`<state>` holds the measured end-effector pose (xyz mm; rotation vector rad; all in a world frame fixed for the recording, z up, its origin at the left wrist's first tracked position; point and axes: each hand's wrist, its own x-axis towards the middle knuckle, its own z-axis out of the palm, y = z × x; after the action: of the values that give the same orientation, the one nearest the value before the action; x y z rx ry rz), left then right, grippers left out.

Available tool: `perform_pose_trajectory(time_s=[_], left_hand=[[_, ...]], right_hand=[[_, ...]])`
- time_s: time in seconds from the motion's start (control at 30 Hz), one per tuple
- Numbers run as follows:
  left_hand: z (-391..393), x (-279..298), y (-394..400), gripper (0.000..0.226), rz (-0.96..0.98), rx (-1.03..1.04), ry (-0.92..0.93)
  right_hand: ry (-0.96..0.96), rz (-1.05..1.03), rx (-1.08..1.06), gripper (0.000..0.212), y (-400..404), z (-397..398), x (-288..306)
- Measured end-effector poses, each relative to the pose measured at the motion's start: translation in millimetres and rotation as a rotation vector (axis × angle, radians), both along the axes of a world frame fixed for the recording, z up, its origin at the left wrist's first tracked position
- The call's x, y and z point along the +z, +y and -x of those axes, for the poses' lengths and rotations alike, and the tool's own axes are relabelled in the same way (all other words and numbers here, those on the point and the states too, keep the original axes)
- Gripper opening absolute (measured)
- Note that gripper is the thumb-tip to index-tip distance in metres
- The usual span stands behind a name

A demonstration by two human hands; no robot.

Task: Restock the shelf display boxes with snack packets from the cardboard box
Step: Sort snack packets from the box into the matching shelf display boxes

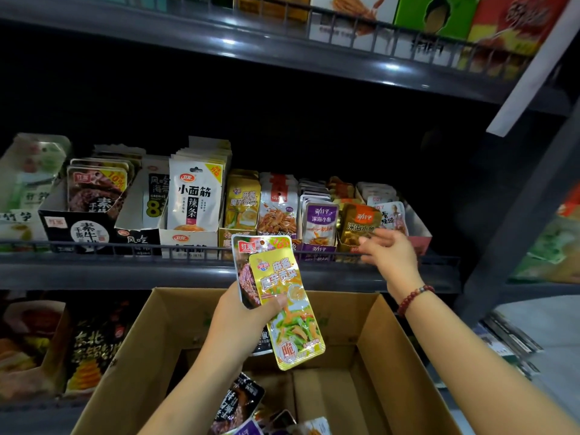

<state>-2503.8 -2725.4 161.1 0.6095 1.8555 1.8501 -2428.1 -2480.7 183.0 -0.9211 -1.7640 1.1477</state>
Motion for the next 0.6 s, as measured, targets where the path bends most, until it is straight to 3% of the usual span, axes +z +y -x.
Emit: perform_pose_trajectory(time_s=[0.27, 0.5, 0.6], left_hand=[[-5.7, 0.1, -0.8, 0.026, 0.002, -0.029, 0.020], [-2.8, 1.3, -4.4, 0.027, 0.015, -0.015, 0.092], [5.6, 5.0, -9.0, 0.020, 0.002, 0.028, 0.070]], right_hand=[[-0.245, 0.064, 0.527, 0.009, -78.4, -17.7, 21.2], [-0.342, -0.023, 0.570, 0.010, -95.7, -9.1, 21.0], [-0.301, 0.044, 0.578, 0.009, -93.1, -1.3, 29.4]])
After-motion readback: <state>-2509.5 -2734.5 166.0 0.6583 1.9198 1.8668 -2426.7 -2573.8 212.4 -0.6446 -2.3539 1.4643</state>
